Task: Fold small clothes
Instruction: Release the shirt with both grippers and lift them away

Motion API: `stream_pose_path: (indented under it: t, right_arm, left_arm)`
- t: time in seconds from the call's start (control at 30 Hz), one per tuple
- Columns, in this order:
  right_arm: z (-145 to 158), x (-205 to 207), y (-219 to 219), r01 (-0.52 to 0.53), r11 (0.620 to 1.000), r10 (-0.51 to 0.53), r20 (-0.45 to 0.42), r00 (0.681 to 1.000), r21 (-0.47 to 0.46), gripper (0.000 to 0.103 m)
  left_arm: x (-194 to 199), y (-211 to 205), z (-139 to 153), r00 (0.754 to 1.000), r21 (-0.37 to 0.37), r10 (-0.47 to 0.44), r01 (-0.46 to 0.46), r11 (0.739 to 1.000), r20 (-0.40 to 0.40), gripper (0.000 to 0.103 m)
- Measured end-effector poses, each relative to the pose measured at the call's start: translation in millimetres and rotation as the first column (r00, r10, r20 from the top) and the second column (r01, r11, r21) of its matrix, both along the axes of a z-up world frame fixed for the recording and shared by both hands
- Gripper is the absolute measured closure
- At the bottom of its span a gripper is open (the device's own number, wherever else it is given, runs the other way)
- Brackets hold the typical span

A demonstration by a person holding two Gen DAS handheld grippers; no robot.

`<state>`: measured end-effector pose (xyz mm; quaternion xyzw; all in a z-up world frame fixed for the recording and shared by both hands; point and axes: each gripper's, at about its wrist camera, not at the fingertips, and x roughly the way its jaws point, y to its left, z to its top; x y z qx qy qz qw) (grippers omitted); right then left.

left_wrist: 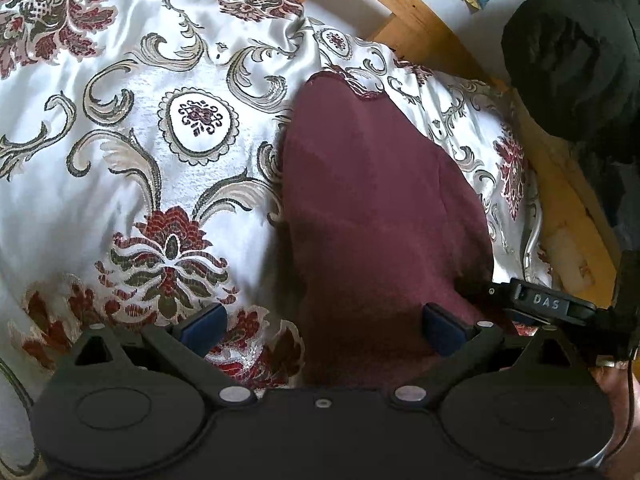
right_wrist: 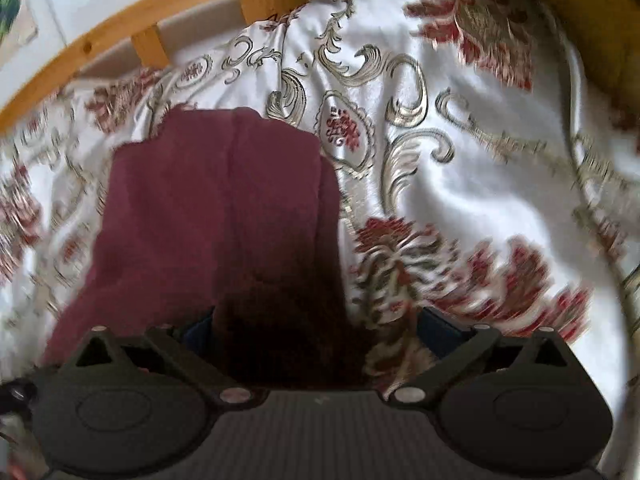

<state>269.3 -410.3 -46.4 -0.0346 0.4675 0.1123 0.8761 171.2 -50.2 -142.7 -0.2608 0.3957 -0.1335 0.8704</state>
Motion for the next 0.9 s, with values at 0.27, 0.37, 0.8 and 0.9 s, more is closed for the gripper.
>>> stream_pose_path:
  t: [0.27,0.37,0.8,0.9]
  right_arm:
    - [14,-5,-7,0.002,0.998,-0.006,0.064,0.998,0.068,0.000]
    - [24,-6,-18,0.041,0.976,-0.067,0.112,0.992,0.216,0.002]
    - [8,18,-30,0.093,0.919,-0.121,0.049,0.991,0.382,0.094]
    - [10,19,-26,0.076,0.929,-0.115,0.086,0.990,0.363,0.097]
  left_arm:
    - [-2,-7,0,1.000,0.034,-0.022,0.021,0.999,0.012,0.001]
    - [-2,-7,0,1.000,0.034,-0.022,0.021,0.999,0.011,0.001]
    - [-1,-9,1,1.000,0.046,-0.026,0.025,0.999,0.013,0.001]
    - [-1,-9,1,1.000,0.047,-0.027,0.026,0.999,0.014,0.001]
